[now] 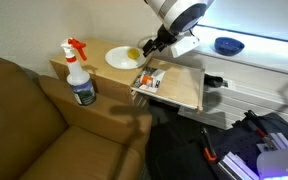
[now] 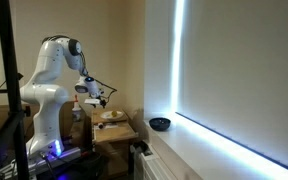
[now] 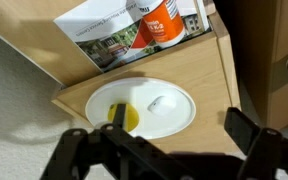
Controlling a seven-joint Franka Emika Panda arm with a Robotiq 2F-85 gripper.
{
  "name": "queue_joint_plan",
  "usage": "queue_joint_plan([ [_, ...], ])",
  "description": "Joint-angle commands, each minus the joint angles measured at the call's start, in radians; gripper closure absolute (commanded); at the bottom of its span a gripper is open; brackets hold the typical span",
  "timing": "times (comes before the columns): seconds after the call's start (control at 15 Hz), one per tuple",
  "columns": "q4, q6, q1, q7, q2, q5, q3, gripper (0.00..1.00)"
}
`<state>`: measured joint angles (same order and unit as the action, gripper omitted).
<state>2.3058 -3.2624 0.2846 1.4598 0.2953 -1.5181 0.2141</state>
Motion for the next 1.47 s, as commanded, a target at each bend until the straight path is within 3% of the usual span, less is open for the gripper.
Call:
queue_joint_plan([
  [0.0,0.0,-0.001,0.0,0.0,0.003,0.0,0.0,0.0],
  [0.13,0.0,-0.001,0.003,0.0,-0.002,0.0,0.0,0.0],
  [0.4,-0.031,0.006,0.012,-0.026,0.176,0.097,-0.035,0.0],
  [0.73,-0.107,0.037,0.006,-0.025,0.3,0.173,-0.064,0.0],
  [0.8,-0.06,0.015,0.005,-0.021,0.269,0.151,-0.05,0.0],
  [1.4,-0.154,0.002,0.0,-0.011,0.357,0.164,-0.054,0.0],
])
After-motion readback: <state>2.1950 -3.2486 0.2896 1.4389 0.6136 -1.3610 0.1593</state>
